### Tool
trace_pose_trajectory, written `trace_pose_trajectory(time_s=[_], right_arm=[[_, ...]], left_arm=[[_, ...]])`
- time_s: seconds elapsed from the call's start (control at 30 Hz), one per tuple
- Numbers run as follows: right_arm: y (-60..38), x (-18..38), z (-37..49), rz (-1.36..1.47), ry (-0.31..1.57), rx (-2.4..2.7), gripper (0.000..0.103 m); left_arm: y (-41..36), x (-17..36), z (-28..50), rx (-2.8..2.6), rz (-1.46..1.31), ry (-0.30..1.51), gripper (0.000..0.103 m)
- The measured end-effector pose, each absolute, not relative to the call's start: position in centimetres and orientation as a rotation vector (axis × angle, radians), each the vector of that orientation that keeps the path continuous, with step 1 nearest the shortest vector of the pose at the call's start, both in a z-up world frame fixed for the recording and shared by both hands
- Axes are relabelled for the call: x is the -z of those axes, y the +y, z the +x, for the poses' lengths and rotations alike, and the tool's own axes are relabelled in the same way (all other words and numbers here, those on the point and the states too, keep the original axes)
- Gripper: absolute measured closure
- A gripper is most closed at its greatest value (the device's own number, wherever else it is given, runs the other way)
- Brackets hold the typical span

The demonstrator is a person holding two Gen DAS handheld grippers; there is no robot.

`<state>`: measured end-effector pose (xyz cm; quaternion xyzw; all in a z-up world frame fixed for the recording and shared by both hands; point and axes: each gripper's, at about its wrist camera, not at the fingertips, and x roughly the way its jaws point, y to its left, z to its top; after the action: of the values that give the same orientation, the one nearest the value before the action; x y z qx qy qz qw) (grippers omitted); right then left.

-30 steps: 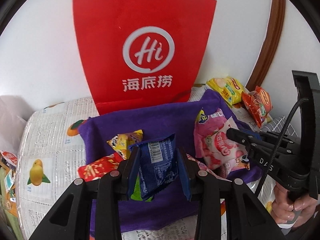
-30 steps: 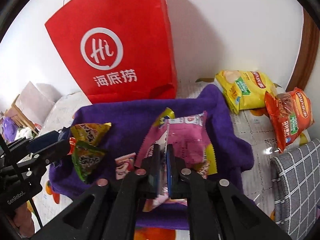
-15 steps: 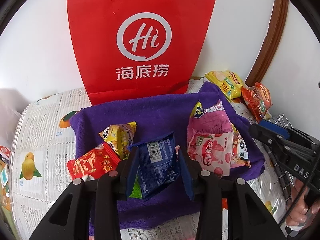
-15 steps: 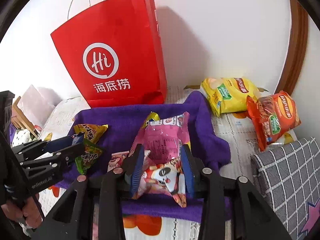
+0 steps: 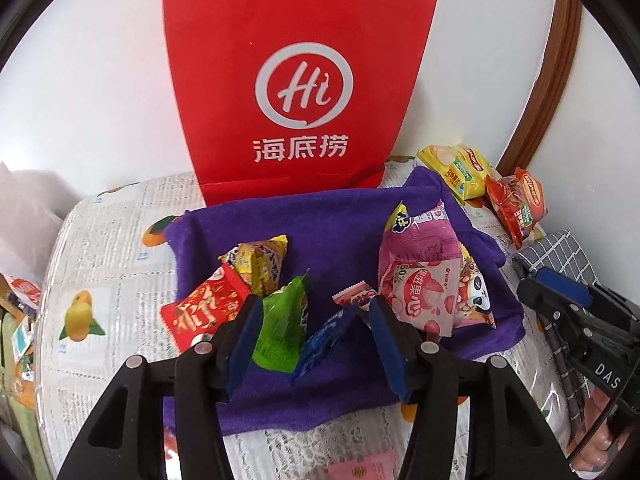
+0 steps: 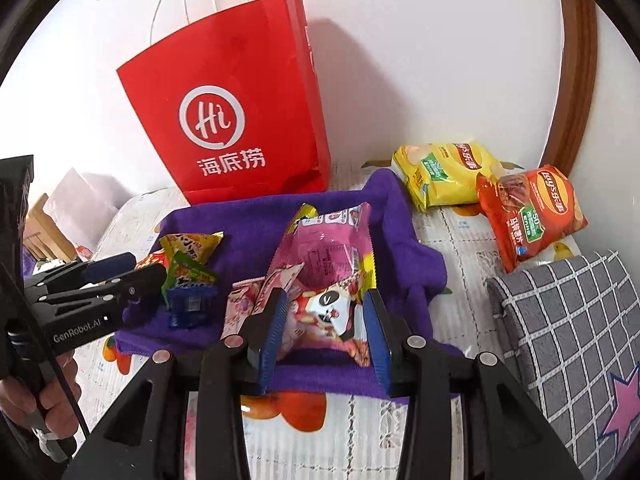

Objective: Organize snacks
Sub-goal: 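Open both tools to drop the packets onto the towel, then withdraw both tools toward the pink packets on the sheet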

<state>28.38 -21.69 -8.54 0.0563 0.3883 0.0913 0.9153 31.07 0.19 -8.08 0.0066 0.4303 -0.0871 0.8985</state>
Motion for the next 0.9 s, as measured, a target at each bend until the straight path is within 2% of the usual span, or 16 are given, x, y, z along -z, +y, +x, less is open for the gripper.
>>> trace_pose_trajectory(time_s=[0.63, 0.9], right_arm=[[-19.8, 7.1, 21.1, 0.076, 0.771, -0.158, 0.062], [-18.4, 8.4, 18.0, 0.096, 0.831, -0.229, 0.062]], left_arm=[[3.0, 5.2, 22.7, 0.131, -0.012, 0.844, 0.050], [4.3, 5.7, 19.1, 0.118, -0.033, 0.840, 0.050]])
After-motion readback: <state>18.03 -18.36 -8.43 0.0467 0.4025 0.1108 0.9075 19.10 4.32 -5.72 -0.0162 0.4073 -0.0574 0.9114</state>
